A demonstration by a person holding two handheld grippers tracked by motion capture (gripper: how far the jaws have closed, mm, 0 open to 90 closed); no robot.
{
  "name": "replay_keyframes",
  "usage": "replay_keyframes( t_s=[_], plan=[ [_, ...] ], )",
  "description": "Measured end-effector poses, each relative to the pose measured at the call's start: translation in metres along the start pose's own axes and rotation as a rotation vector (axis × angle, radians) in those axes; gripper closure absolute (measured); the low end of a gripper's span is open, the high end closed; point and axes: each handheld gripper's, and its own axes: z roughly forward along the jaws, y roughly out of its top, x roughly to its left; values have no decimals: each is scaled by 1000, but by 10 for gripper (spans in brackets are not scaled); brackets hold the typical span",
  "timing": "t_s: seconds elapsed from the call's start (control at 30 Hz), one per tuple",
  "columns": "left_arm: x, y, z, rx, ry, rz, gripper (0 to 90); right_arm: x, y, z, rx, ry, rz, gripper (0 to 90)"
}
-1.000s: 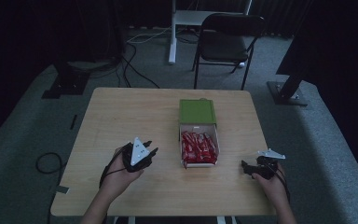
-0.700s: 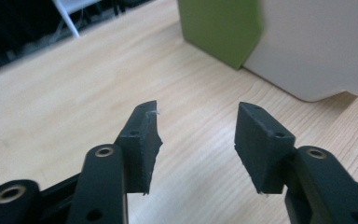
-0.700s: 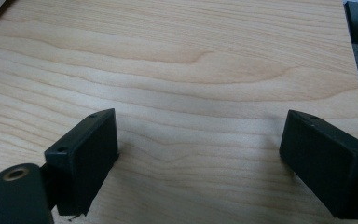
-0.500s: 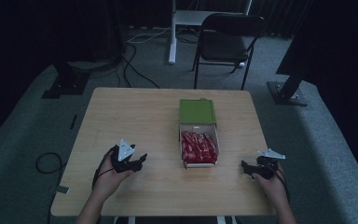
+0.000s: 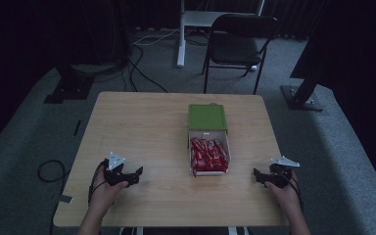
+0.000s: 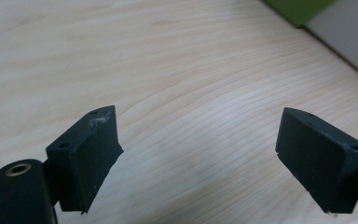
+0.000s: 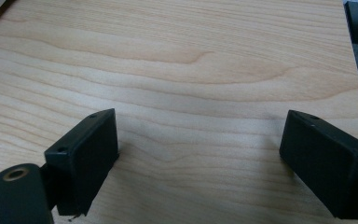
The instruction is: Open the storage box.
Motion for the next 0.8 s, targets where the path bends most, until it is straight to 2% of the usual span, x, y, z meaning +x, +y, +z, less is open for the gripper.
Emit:
replay_keyframes(
  t_s=[0.13, 0.2, 0.27, 0.33, 0.43, 0.5, 0.57, 0.67, 0.8],
  plan=[
    [12, -9, 0, 46, 66, -44, 102, 0, 0, 0, 0, 0, 0, 109],
    [17, -12, 0, 65, 106, -52, 102, 0, 0, 0, 0, -1, 1, 108],
    [19, -13, 0, 78, 119, -58, 102, 0, 0, 0, 0, -2, 2, 108],
    [25, -18, 0, 97, 155, -76, 102, 0, 0, 0, 0, -3, 1, 107],
    [30, -23, 1, 119, 169, -86, 102, 0, 1, 1, 0, -3, 0, 107],
    [31, -25, 1, 114, 178, -93, 101, 1, 1, 1, 1, -2, -2, 108],
    [32, -24, 1, 124, 190, -80, 101, 1, 1, 1, 1, 2, -7, 108],
    [32, -24, 2, 124, 190, -80, 94, 3, 1, 1, 1, 29, -30, 108],
    [32, -24, 2, 124, 191, -79, 90, 4, 2, 1, 6, 27, -29, 108]
  ],
)
